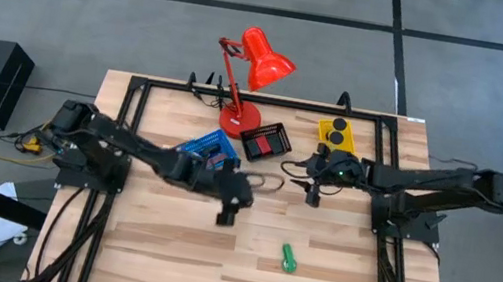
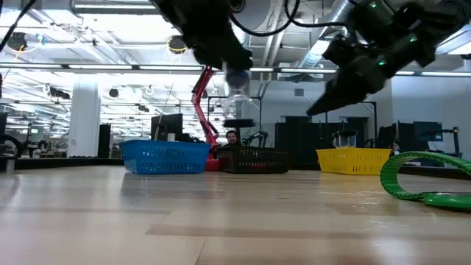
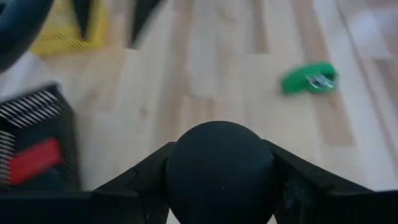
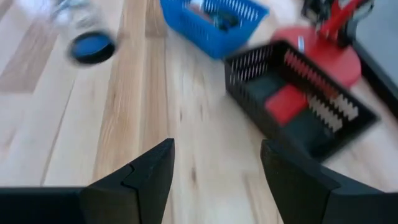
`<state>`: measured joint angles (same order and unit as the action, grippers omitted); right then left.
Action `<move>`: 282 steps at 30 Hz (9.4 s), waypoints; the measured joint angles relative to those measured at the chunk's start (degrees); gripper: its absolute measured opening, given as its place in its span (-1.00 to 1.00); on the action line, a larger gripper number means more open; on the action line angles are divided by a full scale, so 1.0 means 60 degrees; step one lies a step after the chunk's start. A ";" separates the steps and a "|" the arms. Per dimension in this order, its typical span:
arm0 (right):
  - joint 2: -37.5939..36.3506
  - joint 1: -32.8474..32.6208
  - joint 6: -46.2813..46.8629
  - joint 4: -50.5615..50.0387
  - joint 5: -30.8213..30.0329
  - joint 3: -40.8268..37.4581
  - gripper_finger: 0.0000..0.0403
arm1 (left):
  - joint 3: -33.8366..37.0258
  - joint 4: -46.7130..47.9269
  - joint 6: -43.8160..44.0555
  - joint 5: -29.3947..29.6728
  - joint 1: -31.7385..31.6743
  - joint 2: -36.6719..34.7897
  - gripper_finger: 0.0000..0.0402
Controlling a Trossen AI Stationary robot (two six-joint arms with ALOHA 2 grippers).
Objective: Pick & Place Office items
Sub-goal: Put the blue hourglass into the yellow bin
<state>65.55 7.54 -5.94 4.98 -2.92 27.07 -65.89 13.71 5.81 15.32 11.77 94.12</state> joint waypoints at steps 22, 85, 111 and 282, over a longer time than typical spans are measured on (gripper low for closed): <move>-0.4121 0.0002 0.0824 -0.3097 -0.0015 -0.0004 0.14 | 0.0015 -0.3497 -0.0933 -0.2550 -0.2562 0.1870 0.07; -0.1106 -0.0005 0.1271 -0.2247 0.0013 -0.0004 0.14 | 0.2879 -0.2747 -0.0858 -0.2011 -0.2298 -0.2502 0.42; -0.0799 0.0024 0.2176 -0.1723 -0.0137 -0.0004 0.14 | 0.3617 -0.3380 -0.0392 -0.1775 -0.2298 -0.3514 0.42; 0.7260 -0.0444 -0.0655 -1.0714 0.0545 1.0728 0.22 | 0.5027 0.0221 -0.0064 -0.0778 -0.2251 -0.7943 0.42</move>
<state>109.10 4.87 -9.87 -59.30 0.35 91.44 -35.72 15.04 5.43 10.65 -1.74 46.46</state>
